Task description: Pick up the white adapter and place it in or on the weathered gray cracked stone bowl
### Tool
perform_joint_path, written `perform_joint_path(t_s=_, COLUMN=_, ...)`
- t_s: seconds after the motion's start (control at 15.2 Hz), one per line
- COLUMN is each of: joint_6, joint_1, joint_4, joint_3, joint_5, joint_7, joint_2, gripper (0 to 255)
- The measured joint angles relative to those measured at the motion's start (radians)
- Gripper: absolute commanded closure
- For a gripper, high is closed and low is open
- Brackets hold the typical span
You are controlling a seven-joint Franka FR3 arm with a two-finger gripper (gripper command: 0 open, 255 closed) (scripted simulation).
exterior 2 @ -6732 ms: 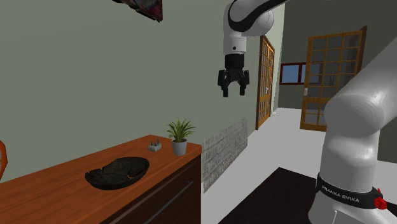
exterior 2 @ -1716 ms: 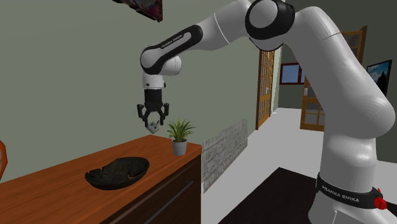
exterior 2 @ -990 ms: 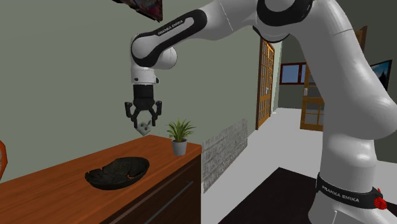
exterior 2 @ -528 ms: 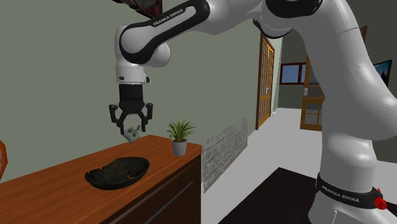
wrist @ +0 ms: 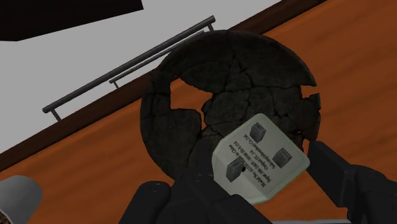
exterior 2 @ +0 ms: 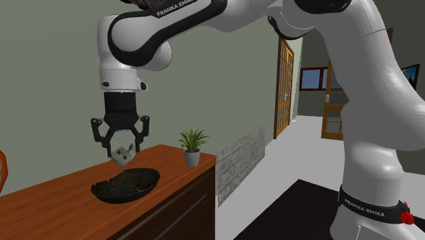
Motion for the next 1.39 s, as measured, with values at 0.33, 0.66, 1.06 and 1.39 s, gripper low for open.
perform_joint_path(t_s=0.33, joint_6=0.055, joint_1=0.005, joint_4=-0.035, joint_3=-0.002, joint_5=-0.007, joint_7=0.011, joint_2=0.02, gripper=255)
perform_joint_path(t_s=0.66, joint_6=0.11, joint_1=0.008, joint_4=-0.066, joint_3=-0.005, joint_5=-0.016, joint_7=0.017, joint_2=0.046, gripper=255)
perform_joint_path(t_s=1.06, joint_6=0.142, joint_1=0.01, joint_4=-0.079, joint_3=-0.008, joint_5=-0.022, joint_7=0.02, joint_2=0.065, gripper=255)
perform_joint_path(t_s=1.39, joint_6=0.142, joint_1=0.01, joint_4=-0.079, joint_3=-0.008, joint_5=-0.022, joint_7=0.02, joint_2=0.065, gripper=0)
